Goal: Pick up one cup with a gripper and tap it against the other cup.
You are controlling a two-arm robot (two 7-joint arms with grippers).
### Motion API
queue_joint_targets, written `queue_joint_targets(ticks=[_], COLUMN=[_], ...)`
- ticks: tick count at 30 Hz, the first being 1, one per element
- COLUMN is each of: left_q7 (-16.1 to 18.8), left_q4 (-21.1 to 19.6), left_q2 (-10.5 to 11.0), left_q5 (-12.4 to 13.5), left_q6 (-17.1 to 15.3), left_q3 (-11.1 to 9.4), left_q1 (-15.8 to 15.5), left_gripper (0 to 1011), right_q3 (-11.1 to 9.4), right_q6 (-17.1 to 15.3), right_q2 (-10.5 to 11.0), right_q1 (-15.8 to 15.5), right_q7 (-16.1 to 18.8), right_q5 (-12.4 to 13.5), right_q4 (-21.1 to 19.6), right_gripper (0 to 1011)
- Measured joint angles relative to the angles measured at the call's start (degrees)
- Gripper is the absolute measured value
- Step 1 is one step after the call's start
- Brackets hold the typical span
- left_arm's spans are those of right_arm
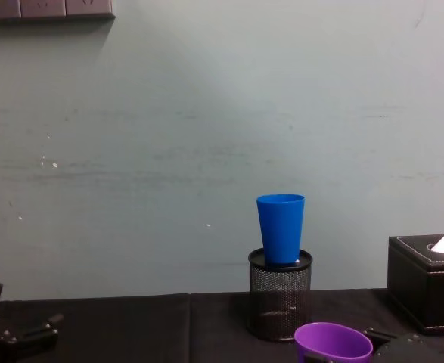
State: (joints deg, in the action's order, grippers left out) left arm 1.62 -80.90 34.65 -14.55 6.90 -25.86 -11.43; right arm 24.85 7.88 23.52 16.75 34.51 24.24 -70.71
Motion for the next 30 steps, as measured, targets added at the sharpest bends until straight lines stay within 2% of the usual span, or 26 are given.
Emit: queue_joint_targets(ticks=[4, 15, 23, 30], left_q7=[0.00, 0.00, 0.00, 0.00], left_q4=[0.00, 0.00, 0.00, 0.00], left_q2=[0.00, 0.00, 0.00, 0.00], left_q5=[0.00, 0.00, 0.00, 0.00], left_q6=[0.00, 0.00, 0.00, 0.00], left_q3=[0.00, 0.00, 0.00, 0.00], left_q1=[0.00, 0.00, 0.00, 0.00], left_gripper=[1000, 1000, 1000, 1000], right_q3=[0.00, 0.04, 0.00, -1.17], right_q6=[-0.01, -0.08, 0.09, 1.76], right_q2=[0.01, 0.06, 0.06, -0.20], right_q1=[0.01, 0.04, 0.00, -0.59], right_q7=[0.00, -0.01, -0.06, -0.43], right_q5=[0.01, 0.03, -0.01, 0.24], right_q4=[0.00, -0.04, -0.27, -1.37], right_gripper=[738, 1002, 1003, 1003])
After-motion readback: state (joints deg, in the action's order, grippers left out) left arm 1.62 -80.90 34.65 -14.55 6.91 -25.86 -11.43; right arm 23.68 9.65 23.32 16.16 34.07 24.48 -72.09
